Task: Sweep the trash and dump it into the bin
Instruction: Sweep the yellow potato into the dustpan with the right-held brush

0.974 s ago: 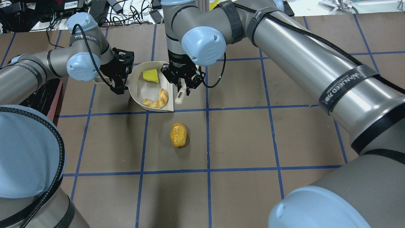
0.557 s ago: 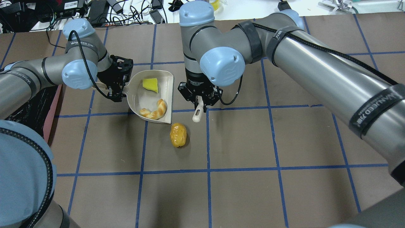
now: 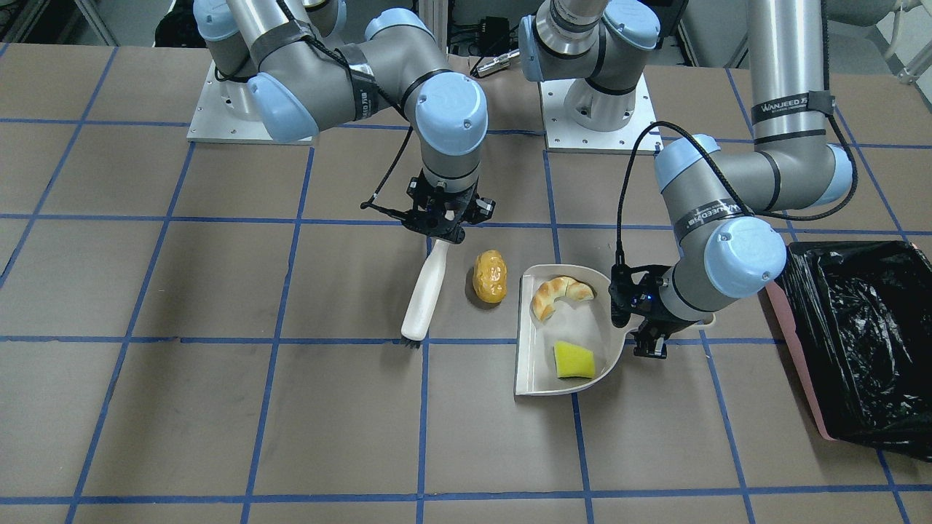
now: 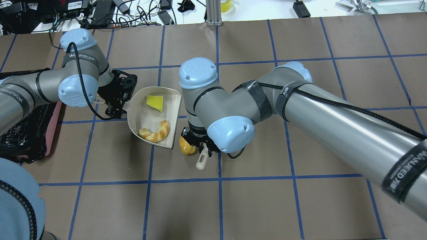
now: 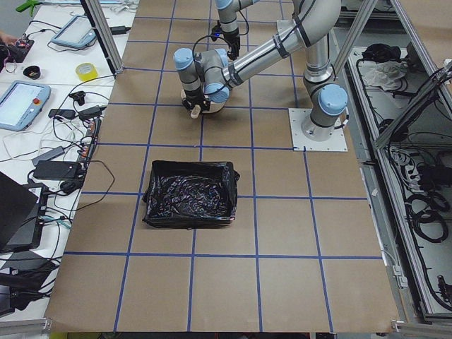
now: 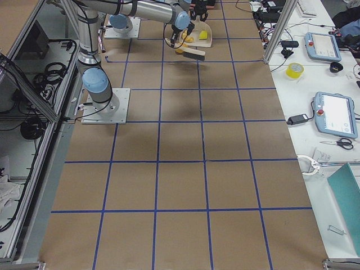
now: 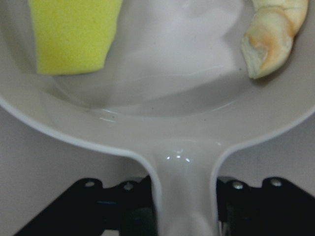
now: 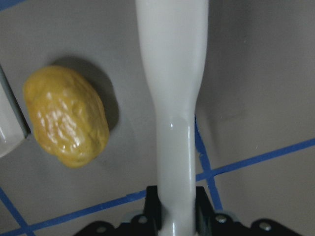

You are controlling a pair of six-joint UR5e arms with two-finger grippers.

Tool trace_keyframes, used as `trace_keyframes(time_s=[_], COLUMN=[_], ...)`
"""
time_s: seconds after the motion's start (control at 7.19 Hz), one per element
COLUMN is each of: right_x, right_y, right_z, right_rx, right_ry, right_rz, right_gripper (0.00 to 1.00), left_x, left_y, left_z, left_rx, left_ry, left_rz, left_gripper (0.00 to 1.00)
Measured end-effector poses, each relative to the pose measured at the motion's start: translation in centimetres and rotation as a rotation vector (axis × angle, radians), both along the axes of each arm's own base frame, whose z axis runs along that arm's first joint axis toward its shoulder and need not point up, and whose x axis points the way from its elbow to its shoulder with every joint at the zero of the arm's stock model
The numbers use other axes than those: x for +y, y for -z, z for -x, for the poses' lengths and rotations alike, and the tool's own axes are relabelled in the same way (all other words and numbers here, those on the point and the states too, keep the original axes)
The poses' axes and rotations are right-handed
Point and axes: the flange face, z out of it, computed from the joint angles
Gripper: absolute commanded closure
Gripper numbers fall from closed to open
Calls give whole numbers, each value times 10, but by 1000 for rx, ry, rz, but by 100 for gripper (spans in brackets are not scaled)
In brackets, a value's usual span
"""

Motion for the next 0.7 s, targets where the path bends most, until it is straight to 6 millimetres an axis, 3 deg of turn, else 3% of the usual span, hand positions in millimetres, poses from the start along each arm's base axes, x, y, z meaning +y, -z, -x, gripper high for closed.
trace_keyframes(time_s=[0.42, 0.7], right_x=[50, 57], right_y=[14, 21], right_z=[-36, -43], right_rx=[18, 4], right_ry=[-46, -30], right_rz=[-3, 19], right_gripper=[100, 100], left_x=[40, 57], left_y=[17, 23], left_z=[-9, -7], left_rx=[2, 5], left_ry=[-49, -85], left_rz=[-14, -31], left_gripper=[95, 95])
